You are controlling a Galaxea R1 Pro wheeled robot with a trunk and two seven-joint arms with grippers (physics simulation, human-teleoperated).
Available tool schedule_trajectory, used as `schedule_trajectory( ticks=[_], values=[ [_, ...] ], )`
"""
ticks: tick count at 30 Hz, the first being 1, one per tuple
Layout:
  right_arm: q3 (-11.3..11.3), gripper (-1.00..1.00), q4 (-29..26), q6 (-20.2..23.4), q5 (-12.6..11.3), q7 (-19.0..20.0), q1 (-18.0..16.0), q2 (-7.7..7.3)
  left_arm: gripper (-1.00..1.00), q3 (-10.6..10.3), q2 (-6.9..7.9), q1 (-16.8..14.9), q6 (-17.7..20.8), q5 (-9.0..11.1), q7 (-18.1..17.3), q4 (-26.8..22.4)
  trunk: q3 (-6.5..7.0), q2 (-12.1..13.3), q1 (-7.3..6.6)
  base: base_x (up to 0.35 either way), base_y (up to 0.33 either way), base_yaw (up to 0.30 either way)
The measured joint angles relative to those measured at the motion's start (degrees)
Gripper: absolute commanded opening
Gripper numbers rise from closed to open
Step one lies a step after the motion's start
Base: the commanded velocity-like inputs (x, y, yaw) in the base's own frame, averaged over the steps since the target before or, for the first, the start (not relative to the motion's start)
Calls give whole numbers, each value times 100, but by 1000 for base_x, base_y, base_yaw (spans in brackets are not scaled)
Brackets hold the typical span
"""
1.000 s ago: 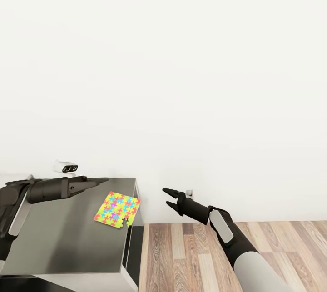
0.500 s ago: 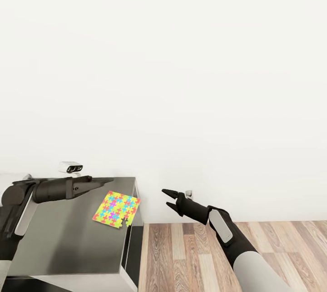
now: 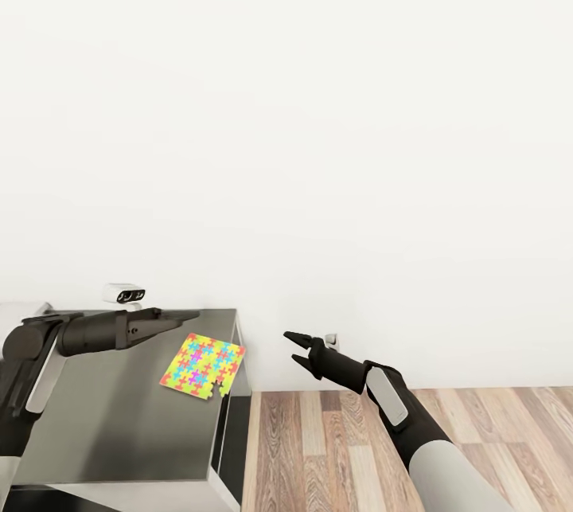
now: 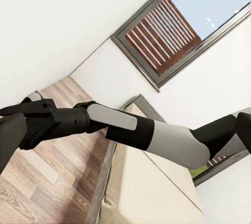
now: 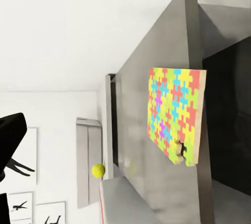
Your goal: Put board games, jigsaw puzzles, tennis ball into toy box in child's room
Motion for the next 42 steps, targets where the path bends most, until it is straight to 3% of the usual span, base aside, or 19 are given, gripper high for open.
schedule_trajectory(
  ticks=[18, 21, 28, 42],
  values=[
    [2, 100, 7, -22, 8, -10, -21, 0, 100, 1, 0, 0, -10, -9, 0, 1, -324, -723, 396, 0, 0, 0],
    [9, 100, 139, -127, 11, -75, -96, -4, 100, 0, 0, 0, -10, -9, 0, 1, -378, -843, 462, 0, 0, 0],
    [17, 100, 1027, -500, 75, -185, -461, 0, 100, 0, 0, 0, -10, -16, 0, 1, -503, -1124, 615, 0, 0, 0],
    [16, 100, 1221, -554, 164, -194, -544, 10, 100, 0, 0, 0, -10, -17, 0, 1, -755, -1686, 923, 0, 0, 0]
  ],
)
